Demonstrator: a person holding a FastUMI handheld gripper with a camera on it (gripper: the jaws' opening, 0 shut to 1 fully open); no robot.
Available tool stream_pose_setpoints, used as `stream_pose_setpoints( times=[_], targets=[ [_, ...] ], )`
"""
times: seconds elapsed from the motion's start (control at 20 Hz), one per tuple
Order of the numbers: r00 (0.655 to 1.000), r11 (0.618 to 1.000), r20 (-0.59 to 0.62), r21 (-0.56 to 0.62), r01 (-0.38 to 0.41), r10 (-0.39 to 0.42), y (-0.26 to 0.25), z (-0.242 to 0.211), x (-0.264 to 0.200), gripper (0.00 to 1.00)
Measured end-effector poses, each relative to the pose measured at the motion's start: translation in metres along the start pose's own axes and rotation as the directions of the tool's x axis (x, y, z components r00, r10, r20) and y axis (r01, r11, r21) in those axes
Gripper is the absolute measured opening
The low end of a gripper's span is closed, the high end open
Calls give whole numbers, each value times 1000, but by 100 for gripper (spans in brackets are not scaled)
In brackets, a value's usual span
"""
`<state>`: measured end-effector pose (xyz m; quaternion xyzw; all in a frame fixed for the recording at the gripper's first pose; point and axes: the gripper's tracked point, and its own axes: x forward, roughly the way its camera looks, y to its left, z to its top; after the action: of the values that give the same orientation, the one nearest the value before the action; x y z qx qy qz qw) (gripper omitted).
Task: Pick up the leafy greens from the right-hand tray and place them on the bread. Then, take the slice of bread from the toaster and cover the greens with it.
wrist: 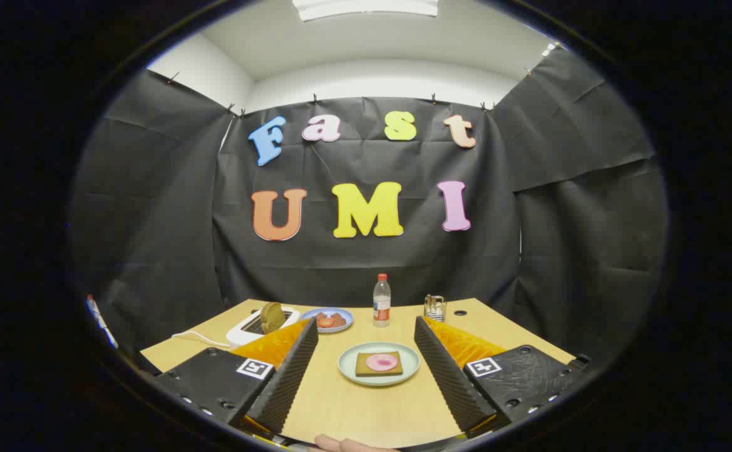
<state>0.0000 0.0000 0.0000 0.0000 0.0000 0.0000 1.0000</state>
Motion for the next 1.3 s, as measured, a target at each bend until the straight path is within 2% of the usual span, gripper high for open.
stream_pose_setpoints(
  times=[0.5,0.85,1.05,1.3],
  targets=[
    [999,999,26,-25,-27,28,10,-1,-11,96],
    [999,999,21,-3,-39,39,4,-20,5,95],
    [999,1000,-17,-8,-30,30,-34,-43,36,96],
    [993,997,-88,-18,71,-73,-125,-67,89,96]
  ],
)
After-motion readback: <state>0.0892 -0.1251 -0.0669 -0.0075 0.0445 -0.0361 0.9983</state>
